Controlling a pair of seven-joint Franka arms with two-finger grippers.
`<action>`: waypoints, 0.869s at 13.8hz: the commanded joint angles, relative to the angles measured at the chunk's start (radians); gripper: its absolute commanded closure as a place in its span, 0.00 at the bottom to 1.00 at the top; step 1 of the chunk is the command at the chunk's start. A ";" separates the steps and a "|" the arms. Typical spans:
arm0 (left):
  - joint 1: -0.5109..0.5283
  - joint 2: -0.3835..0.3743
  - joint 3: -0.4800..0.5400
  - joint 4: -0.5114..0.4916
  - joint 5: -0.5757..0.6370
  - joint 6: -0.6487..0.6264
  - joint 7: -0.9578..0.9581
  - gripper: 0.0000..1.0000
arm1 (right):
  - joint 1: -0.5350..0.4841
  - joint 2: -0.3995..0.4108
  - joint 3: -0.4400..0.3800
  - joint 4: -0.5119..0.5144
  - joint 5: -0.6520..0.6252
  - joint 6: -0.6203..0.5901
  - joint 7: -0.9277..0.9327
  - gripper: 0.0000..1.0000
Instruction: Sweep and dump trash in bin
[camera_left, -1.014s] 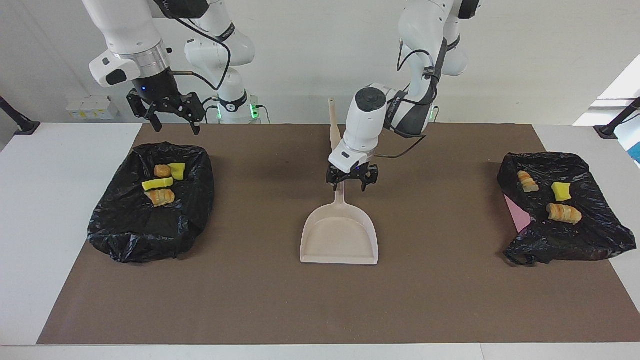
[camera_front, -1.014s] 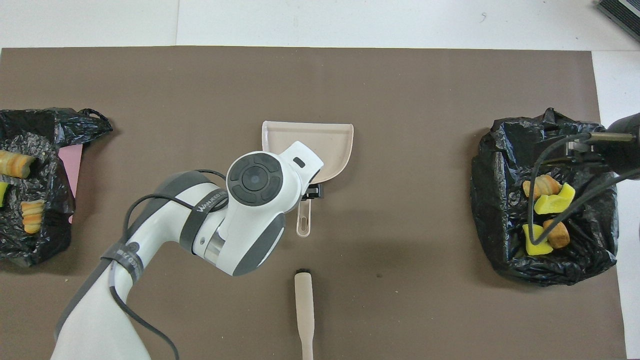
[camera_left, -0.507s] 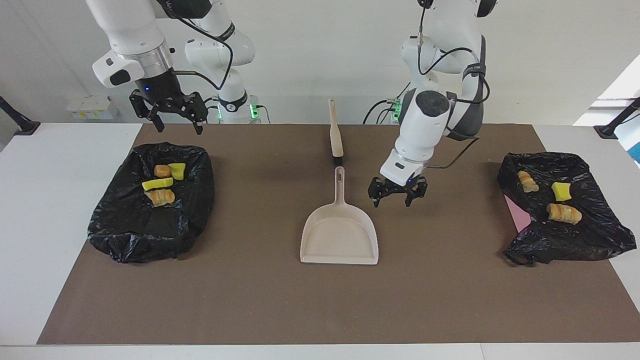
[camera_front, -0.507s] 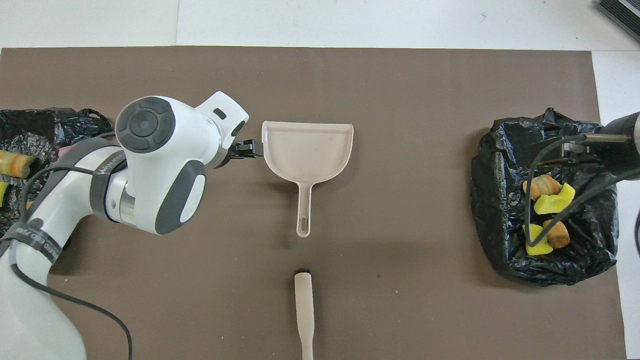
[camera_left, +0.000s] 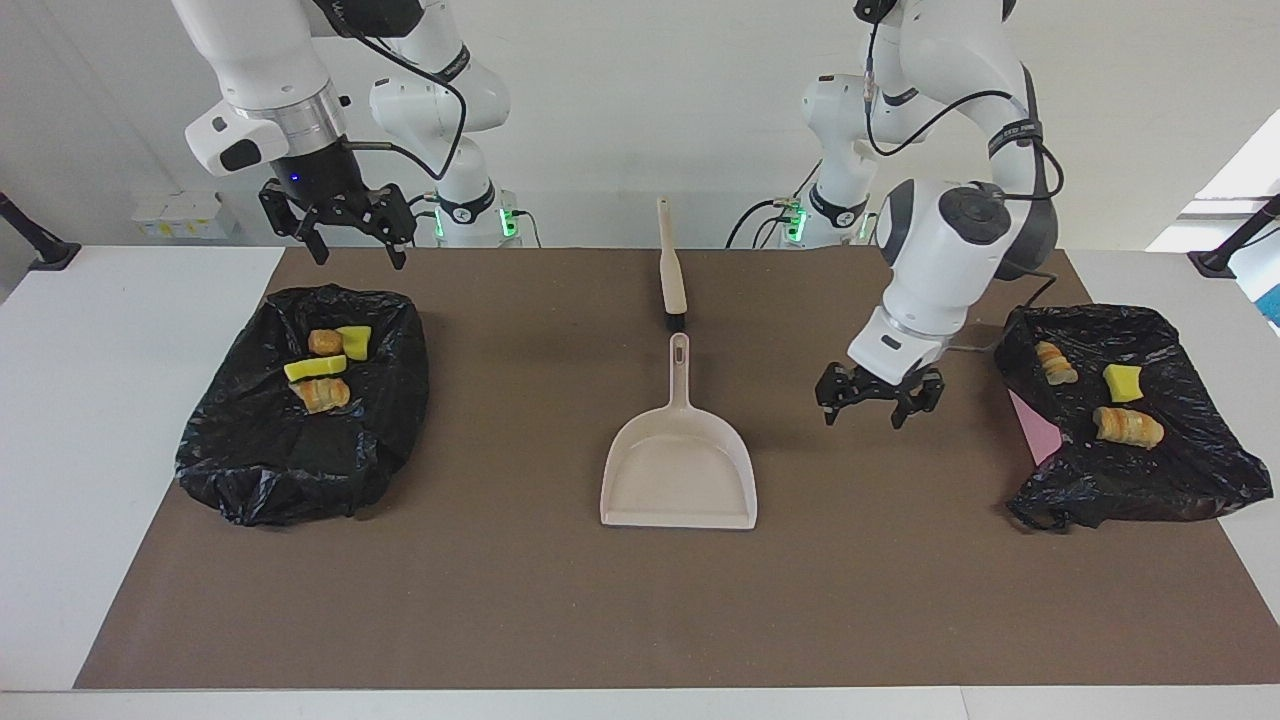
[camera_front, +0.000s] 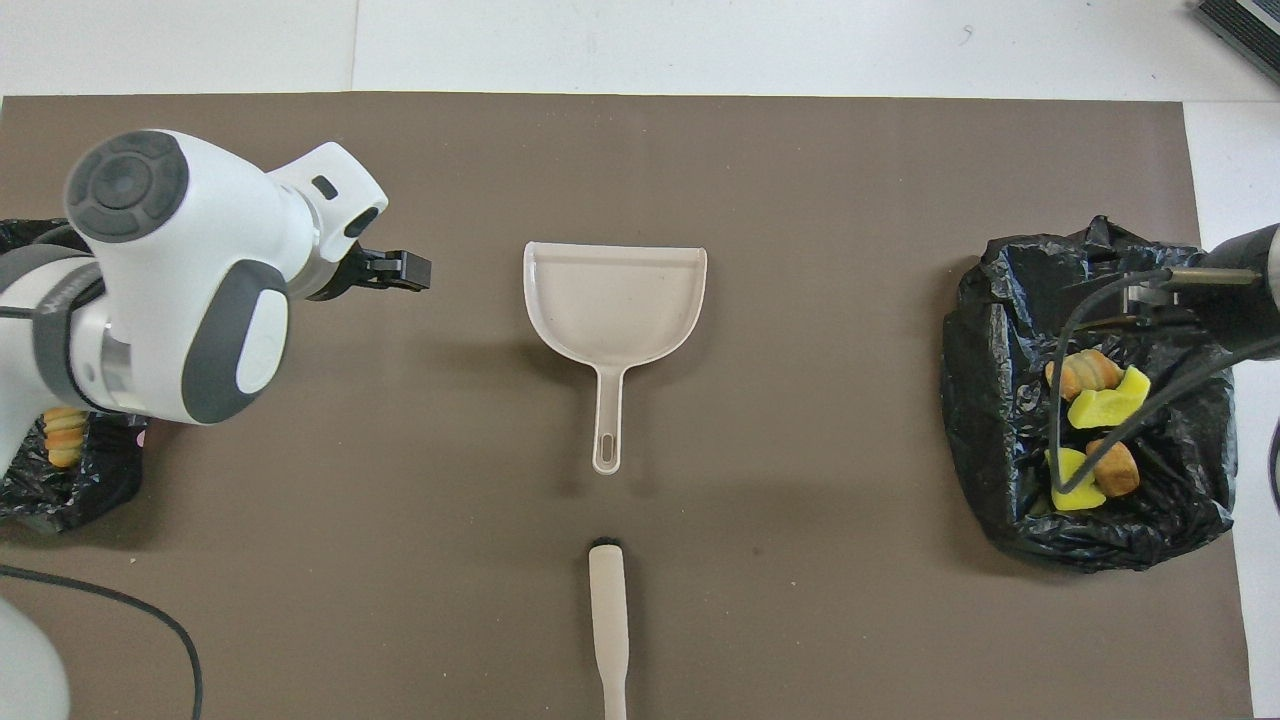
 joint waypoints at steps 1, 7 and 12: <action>0.081 -0.058 -0.009 0.029 -0.002 -0.096 0.092 0.00 | 0.001 -0.006 -0.002 0.006 -0.003 -0.004 -0.030 0.00; 0.147 -0.178 -0.007 0.033 -0.002 -0.229 0.132 0.00 | -0.013 -0.008 -0.007 0.002 -0.001 -0.003 -0.025 0.00; 0.147 -0.204 0.000 0.132 -0.001 -0.415 0.123 0.00 | -0.014 -0.008 -0.010 0.002 -0.001 -0.001 -0.025 0.00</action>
